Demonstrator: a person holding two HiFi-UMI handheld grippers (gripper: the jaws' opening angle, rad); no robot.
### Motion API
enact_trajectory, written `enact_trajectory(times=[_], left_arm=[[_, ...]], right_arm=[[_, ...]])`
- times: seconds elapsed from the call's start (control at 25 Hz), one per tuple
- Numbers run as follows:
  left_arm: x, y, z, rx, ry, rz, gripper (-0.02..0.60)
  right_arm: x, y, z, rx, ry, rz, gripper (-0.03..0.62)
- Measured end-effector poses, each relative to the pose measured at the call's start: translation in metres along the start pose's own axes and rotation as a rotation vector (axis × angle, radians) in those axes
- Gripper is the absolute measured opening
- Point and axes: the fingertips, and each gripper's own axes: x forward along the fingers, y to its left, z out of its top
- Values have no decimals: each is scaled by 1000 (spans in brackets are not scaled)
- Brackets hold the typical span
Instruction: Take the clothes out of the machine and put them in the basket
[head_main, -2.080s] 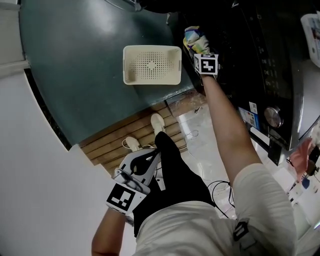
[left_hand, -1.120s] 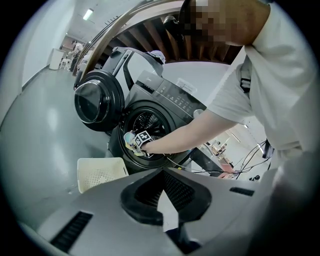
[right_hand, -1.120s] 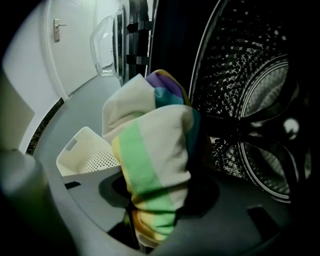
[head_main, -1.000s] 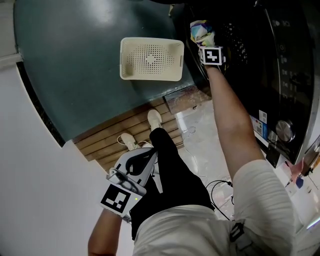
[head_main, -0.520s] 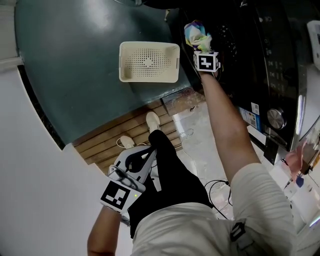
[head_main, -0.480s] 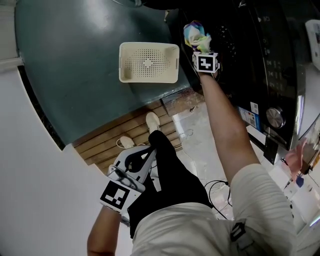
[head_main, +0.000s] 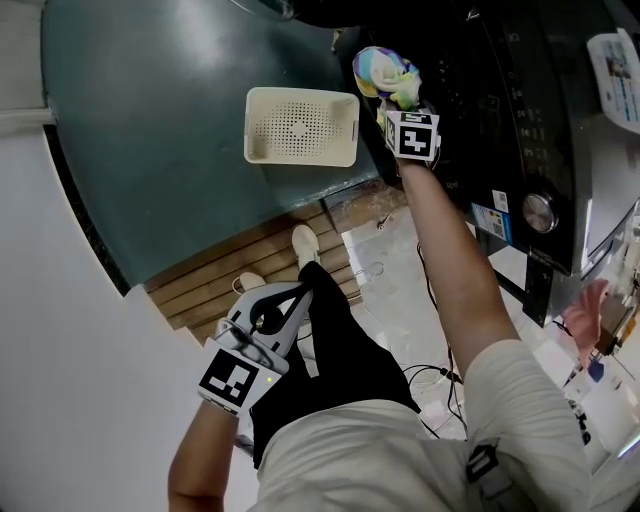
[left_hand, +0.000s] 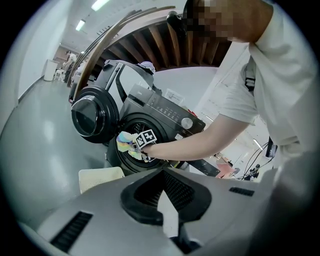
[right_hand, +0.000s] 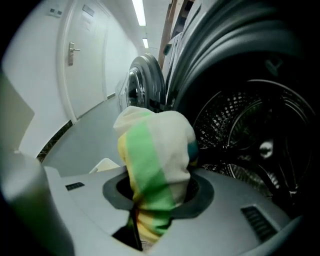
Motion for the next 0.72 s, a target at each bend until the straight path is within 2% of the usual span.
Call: enact_trajectory(times=[0.32,0.72], left_arm=[[-20,-10,-9,3,-25,-6,-3],[-51,-8,-22,5,-63,27,-3]], right_arm=[[-55,45,46,-68,-105,113,144],[-110,132,87,-168,-189,299,144]])
